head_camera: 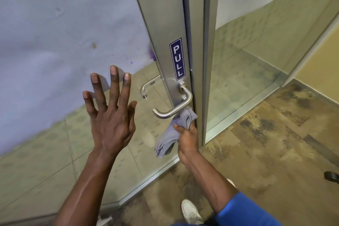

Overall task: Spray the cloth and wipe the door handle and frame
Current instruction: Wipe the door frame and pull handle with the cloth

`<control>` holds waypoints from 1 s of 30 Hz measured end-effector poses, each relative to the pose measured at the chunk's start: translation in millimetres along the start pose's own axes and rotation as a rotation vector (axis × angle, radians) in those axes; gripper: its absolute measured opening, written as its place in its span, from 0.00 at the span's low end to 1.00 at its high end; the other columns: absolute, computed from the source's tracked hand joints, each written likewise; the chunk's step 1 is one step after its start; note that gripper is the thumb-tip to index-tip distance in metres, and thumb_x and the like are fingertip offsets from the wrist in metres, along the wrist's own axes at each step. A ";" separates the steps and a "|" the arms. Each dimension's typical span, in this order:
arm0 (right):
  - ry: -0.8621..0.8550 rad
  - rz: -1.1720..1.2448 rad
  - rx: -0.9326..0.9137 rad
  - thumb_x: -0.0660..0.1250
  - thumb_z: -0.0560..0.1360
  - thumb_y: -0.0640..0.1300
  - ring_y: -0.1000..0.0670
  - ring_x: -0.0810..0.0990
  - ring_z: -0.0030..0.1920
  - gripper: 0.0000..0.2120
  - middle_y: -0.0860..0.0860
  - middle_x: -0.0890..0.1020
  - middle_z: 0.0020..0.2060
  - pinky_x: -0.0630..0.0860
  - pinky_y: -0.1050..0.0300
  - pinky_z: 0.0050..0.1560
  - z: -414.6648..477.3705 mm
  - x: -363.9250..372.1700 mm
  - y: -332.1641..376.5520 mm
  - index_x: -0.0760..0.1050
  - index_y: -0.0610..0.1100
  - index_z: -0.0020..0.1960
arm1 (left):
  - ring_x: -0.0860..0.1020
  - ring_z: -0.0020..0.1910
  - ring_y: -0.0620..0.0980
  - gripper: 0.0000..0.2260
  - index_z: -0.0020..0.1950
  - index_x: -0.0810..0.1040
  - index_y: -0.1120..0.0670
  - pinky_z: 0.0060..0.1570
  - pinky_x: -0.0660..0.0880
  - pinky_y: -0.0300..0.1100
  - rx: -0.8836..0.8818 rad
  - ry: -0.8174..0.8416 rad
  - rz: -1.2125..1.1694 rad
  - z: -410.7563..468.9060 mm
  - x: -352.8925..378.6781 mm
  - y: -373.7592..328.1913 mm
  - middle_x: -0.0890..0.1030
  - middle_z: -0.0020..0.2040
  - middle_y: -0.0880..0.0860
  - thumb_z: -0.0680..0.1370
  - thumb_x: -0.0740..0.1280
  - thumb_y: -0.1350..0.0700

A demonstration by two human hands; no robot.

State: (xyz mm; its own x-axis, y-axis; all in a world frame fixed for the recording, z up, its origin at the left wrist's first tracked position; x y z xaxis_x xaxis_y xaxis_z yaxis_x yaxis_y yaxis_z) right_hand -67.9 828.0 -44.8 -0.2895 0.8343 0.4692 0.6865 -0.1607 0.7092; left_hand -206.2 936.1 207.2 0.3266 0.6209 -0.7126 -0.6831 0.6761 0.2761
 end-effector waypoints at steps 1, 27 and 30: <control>-0.001 0.107 0.030 0.68 0.78 0.27 0.50 0.88 0.47 0.20 0.53 0.90 0.48 0.82 0.56 0.47 -1.4 4.2 5.7 0.84 0.50 0.57 | 0.26 0.90 0.57 0.35 0.95 0.44 0.49 0.87 0.24 0.55 -0.001 0.000 -0.002 -0.1 0.2 -0.2 0.34 0.93 0.49 0.92 0.59 0.48; 0.065 -0.960 -0.823 0.56 0.83 0.57 0.63 0.79 0.52 0.28 0.51 0.81 0.59 0.74 0.76 0.46 12.3 -3.9 78.7 0.67 0.49 0.81 | 0.29 0.92 0.58 0.36 0.95 0.45 0.50 0.88 0.25 0.55 0.034 -0.033 -0.009 -2.2 0.2 -2.7 0.37 0.94 0.50 0.91 0.60 0.49; 0.066 -0.979 -0.747 0.59 0.83 0.47 0.49 0.83 0.61 0.28 0.48 0.81 0.68 0.81 0.59 0.56 19.9 -15.2 63.4 0.66 0.47 0.83 | 0.30 0.92 0.58 0.35 0.95 0.46 0.50 0.88 0.25 0.56 0.029 -0.038 0.004 -2.9 2.5 -1.6 0.38 0.95 0.50 0.91 0.60 0.48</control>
State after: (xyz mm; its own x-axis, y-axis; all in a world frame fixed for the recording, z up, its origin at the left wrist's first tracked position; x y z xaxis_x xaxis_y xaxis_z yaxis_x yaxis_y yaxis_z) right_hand -6.7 815.6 -17.4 -0.5150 0.7480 -0.4185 -0.3823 0.2366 0.8933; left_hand -206.2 935.4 203.1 0.3491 0.6377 -0.6866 -0.6650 0.6848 0.2980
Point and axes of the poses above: each hand's wrist, its own z-axis towards the middle knuckle, its own x-axis out of the palm, y = z × x, the point moved 9 cm from there along z, towards the middle knuckle
